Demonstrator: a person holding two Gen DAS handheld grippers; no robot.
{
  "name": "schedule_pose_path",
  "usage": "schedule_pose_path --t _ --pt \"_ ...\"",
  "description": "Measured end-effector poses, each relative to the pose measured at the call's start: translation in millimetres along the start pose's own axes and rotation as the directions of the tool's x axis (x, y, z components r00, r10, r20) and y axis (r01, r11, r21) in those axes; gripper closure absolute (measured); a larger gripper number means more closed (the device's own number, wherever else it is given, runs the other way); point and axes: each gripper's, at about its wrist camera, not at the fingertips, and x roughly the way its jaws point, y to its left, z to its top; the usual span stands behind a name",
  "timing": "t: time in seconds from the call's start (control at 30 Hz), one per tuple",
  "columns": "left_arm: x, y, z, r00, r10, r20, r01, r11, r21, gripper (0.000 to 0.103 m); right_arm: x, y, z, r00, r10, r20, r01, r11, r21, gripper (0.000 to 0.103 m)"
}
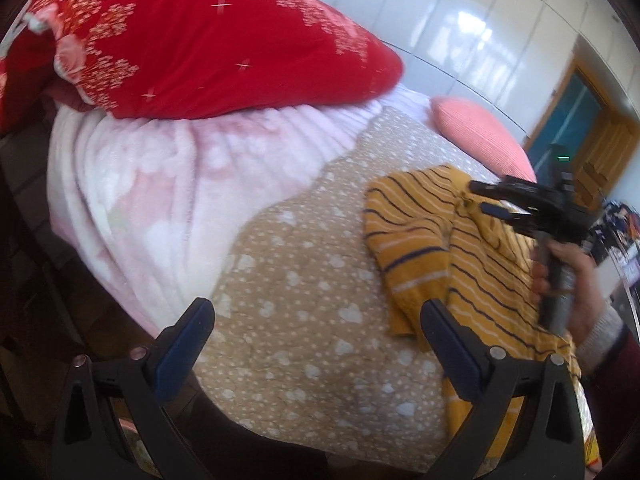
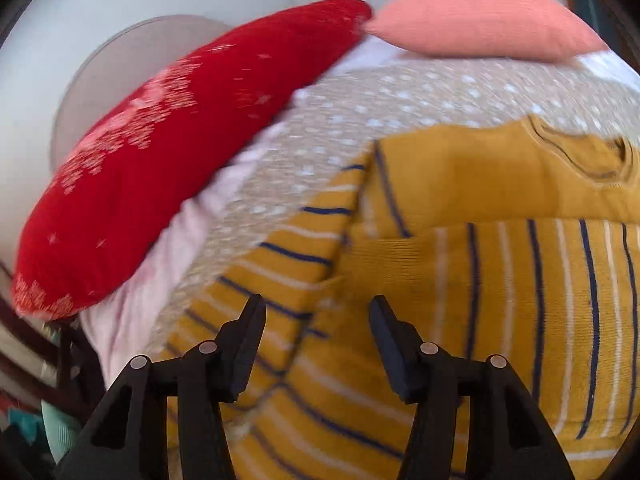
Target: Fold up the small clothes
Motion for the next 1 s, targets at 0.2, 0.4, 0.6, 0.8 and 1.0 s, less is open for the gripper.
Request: schedule_pose_path --t 0.2,0.4,0.6,0.8,1.0 --pt "-3.5 27.3 0.5 0.999 0.037 -0.003 -0.038 0.994 -0.107 0.000 -33.2 83.8 -45.7 0.977 0.193 -0.085 -0.206 0.963 -0.176 0.039" --pt "-12.0 34.3 -3.4 0.999 0.047 0.002 -0.047 0.991 -0.122 0.000 -15.8 129.1 -106.2 0.961 0.204 -0.186 -0.254 0.919 -0.303 0.029" --pt "-15.8 28.5 -4.3 0.999 0.033 -0.006 -0.034 0.993 -0.111 0.000 24.8 135.2 -126.4 0.954 0.123 -0.274 -0.209 0.926 -0.313 0.092" --pt "-20.0 7.4 1.3 1.000 0.011 0.009 -0.010 0.998 -0.059 0.000 -49.2 126.2 -64.3 0.979 0.168 -0.119 -0.199 0.920 -0.339 0.093" --pt "-8.9 -26.5 5.4 0.999 -0.035 -0.014 0.035 0.999 0.013 0.000 -154.1 49.6 -12.4 0.999 0.009 0.035 0.004 0.939 -0.345 0.093"
